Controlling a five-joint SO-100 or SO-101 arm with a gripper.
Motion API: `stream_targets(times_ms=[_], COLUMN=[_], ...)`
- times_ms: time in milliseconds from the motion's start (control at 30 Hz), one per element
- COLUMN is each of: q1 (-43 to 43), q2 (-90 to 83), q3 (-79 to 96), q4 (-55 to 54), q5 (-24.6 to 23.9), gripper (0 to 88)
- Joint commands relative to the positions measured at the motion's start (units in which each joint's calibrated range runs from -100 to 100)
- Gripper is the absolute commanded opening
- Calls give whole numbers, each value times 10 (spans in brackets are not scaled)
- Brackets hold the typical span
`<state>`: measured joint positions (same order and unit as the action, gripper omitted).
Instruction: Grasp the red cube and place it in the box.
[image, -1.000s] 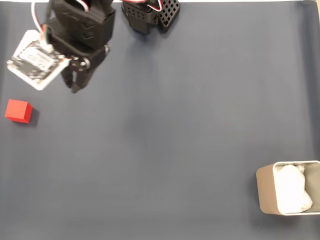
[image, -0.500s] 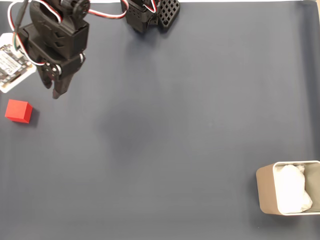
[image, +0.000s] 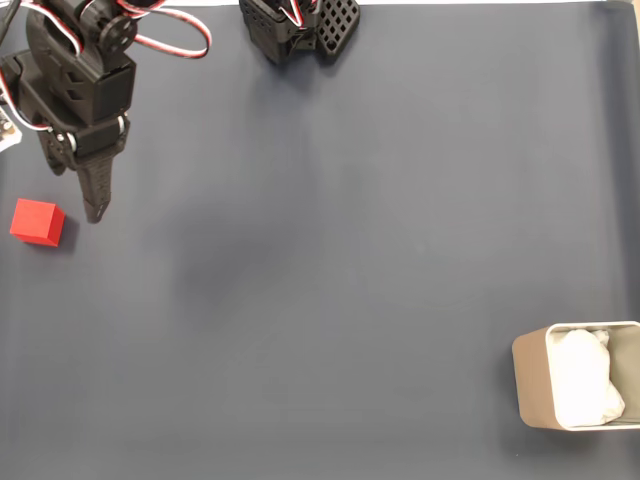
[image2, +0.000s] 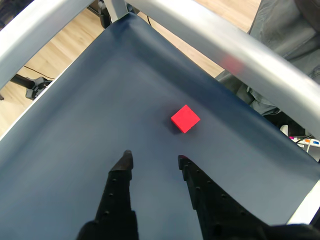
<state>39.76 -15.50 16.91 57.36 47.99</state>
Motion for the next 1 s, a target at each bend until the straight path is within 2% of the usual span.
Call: stream_targets(times_ms=[0, 967], q1=[7, 68], q2=[-2, 83], q3=[7, 53], q4=[-29, -115], q5=[1, -6], gripper=[244, 322])
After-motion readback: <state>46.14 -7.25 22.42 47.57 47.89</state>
